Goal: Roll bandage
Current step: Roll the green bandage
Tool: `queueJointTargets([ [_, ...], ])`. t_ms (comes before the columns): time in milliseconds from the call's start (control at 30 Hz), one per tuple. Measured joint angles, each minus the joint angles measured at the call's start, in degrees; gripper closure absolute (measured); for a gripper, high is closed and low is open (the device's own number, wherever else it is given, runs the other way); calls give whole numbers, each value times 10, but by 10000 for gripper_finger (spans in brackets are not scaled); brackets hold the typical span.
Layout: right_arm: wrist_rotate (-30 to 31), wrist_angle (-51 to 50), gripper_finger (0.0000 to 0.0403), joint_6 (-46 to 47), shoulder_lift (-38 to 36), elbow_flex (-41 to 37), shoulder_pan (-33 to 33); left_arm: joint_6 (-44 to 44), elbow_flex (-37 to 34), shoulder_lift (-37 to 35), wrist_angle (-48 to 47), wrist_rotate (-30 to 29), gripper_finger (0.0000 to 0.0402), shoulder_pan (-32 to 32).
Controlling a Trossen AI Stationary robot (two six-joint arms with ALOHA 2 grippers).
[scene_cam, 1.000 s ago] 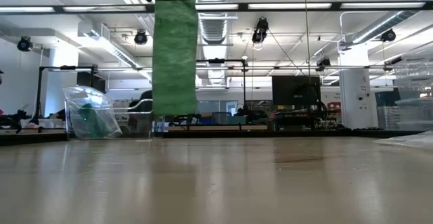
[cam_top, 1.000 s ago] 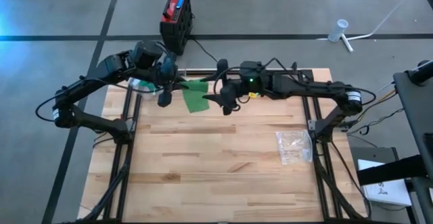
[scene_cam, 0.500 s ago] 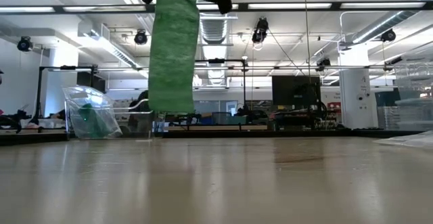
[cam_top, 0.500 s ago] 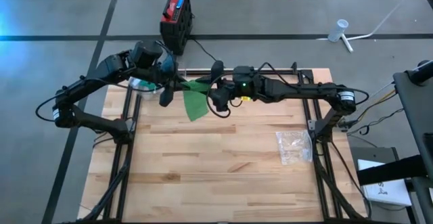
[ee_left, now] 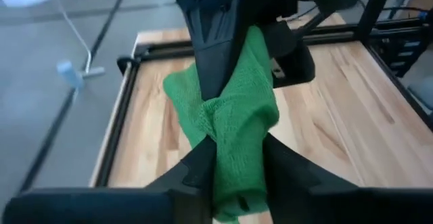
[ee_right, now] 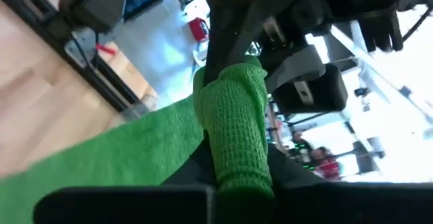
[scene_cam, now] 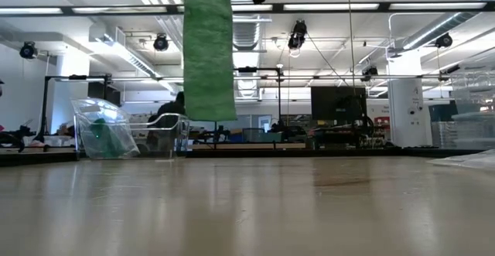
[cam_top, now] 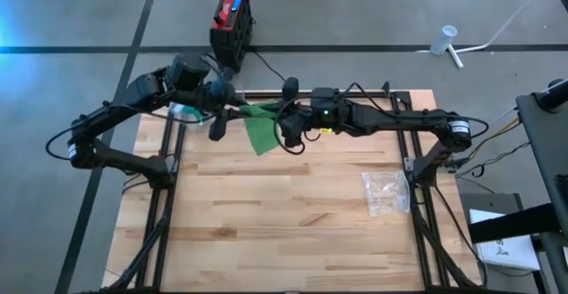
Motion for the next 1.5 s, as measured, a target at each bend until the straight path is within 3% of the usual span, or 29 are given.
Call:
queueJointTargets([
  [133,-13,-17,374,85,-28,-1,-2,10,-32,-29,47,11,270,1],
  [233,-33,-17,370,152,-53,-1,-10,7,-101,-58,122,20,236,3],
  [367,-91,-20,374,232,-67,-4,-21,-35,-236,-78,328,21,196,2],
  [467,-95,-25,374,267,-67,-5,-24,-66,-318,-86,520,22,177,3],
  [600,-95,-26,371,309,-68,-5,-28,-87,-388,-75,684,28,181,2],
  [700,-97,-22,372,338,-62,-6,-28,-110,-408,-57,760,39,226,1],
  [867,-107,-16,373,386,-61,-7,-28,-131,-408,-25,774,41,371,1],
  [900,-108,-16,372,396,-61,-7,-28,-136,-405,-20,774,41,385,1],
  [1100,-114,-11,373,432,-73,-7,-34,-135,-404,-8,741,34,399,1],
  [1500,-128,3,374,499,-102,6,-91,-138,-474,-7,743,-15,401,1],
])
